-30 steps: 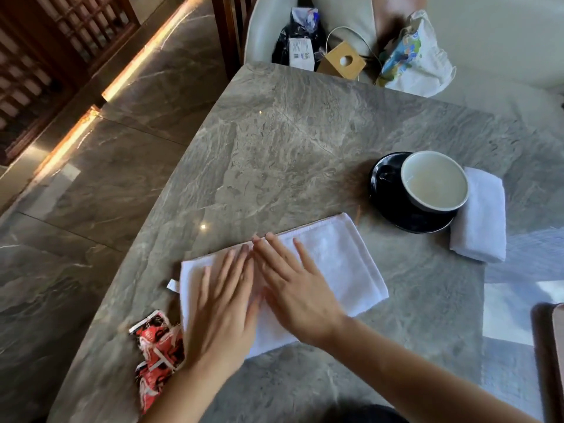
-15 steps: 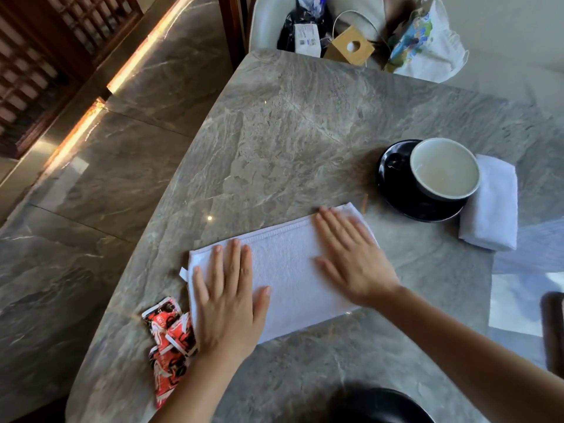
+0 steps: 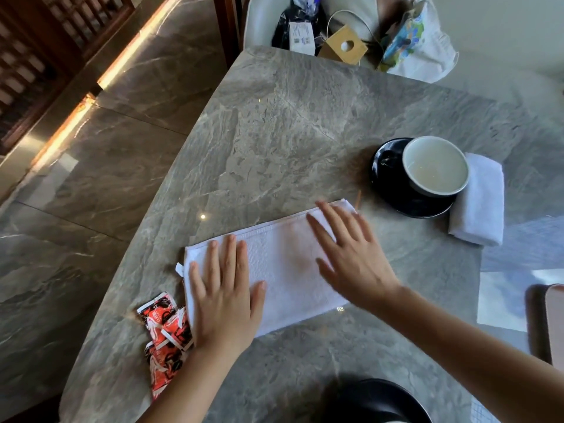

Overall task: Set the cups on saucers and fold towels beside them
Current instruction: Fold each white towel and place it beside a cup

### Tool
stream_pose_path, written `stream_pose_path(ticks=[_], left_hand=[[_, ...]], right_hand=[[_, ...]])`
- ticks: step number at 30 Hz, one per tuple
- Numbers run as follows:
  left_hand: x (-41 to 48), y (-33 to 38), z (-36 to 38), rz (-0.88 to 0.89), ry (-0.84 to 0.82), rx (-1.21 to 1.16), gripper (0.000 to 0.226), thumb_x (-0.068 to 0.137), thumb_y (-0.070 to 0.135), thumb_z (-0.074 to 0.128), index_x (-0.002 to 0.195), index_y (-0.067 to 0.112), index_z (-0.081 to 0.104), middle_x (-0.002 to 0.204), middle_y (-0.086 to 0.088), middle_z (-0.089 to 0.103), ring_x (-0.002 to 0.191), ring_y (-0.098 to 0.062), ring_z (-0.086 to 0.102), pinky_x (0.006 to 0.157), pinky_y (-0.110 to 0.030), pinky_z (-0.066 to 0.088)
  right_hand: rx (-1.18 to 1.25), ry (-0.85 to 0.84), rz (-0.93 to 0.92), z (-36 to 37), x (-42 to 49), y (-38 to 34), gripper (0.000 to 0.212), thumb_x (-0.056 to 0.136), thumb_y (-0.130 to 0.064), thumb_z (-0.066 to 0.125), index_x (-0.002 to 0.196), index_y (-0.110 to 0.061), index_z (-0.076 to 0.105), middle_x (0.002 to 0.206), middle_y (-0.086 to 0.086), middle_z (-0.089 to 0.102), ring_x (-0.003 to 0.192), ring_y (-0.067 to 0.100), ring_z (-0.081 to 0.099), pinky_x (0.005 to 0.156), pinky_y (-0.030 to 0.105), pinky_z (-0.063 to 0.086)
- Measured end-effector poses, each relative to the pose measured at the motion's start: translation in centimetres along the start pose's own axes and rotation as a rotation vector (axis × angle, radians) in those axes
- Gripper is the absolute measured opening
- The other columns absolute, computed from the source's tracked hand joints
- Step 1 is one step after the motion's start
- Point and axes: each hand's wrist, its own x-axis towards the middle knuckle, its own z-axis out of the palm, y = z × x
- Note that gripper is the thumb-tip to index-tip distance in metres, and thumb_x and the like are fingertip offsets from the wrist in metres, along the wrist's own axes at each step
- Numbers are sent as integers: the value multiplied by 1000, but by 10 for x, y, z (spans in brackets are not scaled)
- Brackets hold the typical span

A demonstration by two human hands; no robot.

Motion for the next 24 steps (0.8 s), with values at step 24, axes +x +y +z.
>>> stream_pose_path(ticks=[24], left_hand=[[-44, 13, -25, 263, -81, -204, 70, 68, 36, 67, 133, 22, 48, 144, 4, 45, 123, -18, 45, 91, -44, 43]], right_hand=[[102, 44, -167, 22, 88, -4, 61, 96, -50, 35, 150, -28, 19, 161, -2, 9, 148, 19, 5, 118, 50, 0]])
